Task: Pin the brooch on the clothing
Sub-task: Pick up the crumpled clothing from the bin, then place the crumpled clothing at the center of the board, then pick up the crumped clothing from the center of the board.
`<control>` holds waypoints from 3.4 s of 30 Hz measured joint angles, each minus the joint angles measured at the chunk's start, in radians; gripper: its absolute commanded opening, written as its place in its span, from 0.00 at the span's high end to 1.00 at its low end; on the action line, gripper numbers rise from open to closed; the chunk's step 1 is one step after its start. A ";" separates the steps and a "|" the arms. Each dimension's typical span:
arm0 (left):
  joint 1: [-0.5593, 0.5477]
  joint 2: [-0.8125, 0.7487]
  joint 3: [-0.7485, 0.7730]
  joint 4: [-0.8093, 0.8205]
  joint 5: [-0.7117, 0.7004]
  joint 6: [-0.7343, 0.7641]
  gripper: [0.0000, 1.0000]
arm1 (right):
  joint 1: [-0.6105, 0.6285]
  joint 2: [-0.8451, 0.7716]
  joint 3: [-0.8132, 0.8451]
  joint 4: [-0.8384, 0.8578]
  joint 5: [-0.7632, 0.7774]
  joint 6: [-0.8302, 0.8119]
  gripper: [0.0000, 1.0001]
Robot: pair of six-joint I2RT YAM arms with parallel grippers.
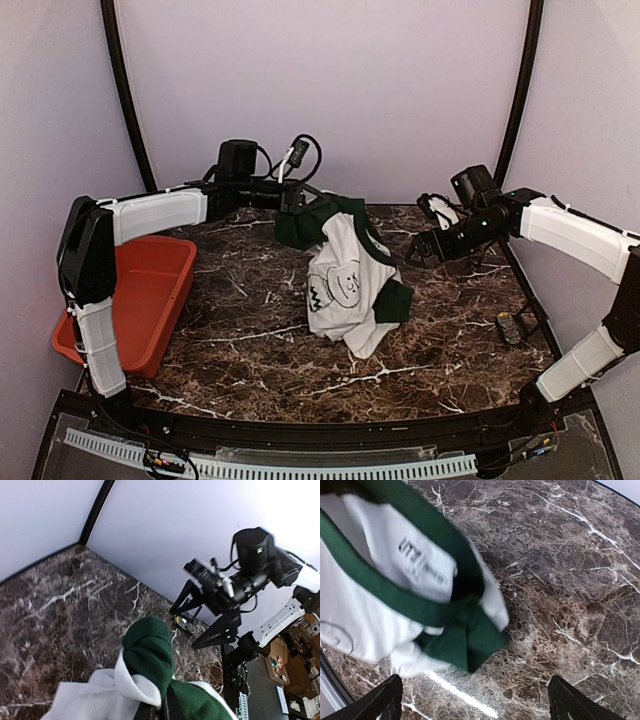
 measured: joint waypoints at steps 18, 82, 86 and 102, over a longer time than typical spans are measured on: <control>-0.011 -0.362 -0.414 0.032 -0.061 0.129 0.99 | 0.044 0.082 -0.227 0.554 -0.251 -0.312 0.01; -0.424 -0.422 -0.678 -0.312 -0.792 0.073 0.34 | 0.100 0.098 -0.013 0.394 -0.101 -0.557 0.01; -0.424 -0.545 -0.738 -0.267 -0.824 0.071 0.36 | 0.100 0.098 -0.013 0.392 -0.097 -0.557 0.01; -0.423 -0.367 -0.628 -0.386 -0.658 0.068 0.40 | 0.127 0.106 0.020 0.373 -0.068 -0.557 0.01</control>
